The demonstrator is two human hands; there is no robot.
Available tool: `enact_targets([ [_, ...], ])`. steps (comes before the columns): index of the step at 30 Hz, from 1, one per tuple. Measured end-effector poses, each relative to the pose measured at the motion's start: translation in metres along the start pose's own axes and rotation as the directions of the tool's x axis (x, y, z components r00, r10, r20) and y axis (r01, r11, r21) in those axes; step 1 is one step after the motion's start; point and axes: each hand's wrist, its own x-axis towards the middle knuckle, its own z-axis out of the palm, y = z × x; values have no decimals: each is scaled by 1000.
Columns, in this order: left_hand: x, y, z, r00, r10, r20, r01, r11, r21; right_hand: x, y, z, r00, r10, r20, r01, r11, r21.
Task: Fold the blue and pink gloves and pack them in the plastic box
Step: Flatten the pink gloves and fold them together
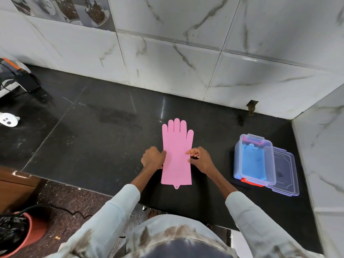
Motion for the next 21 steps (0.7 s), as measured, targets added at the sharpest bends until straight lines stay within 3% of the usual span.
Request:
enact_targets([
  [4, 7, -3, -6, 968, -61, 245, 124, 961, -249, 0, 1, 0, 999, -34, 2, 34, 997, -64],
  [6, 7, -5, -10, 941, -23, 339, 150, 922, -356, 0, 1, 1, 999, -42, -6, 41, 995, -93],
  [8, 5, -6, -12, 940, 70, 335, 57, 933, -356, 1, 2, 1, 998, -56, -19, 53, 989, -138],
  [10, 3, -11, -10, 937, 225, 267, -133, 936, -325, 0, 3, 1, 998, -68, -20, 63, 983, -172],
  [13, -2, -23, -1, 878, 458, 139, -430, 882, -193, -3, 6, -1, 995, -95, -9, 92, 977, -195],
  [17, -5, -35, 9, 798, 603, -8, -603, 797, -39, -5, 8, -3, 993, -114, 9, 113, 968, -222],
  [21, -2, -39, 10, 690, 715, 114, -686, 596, 417, -8, 12, -6, 986, -167, 12, 164, 951, -261],
])
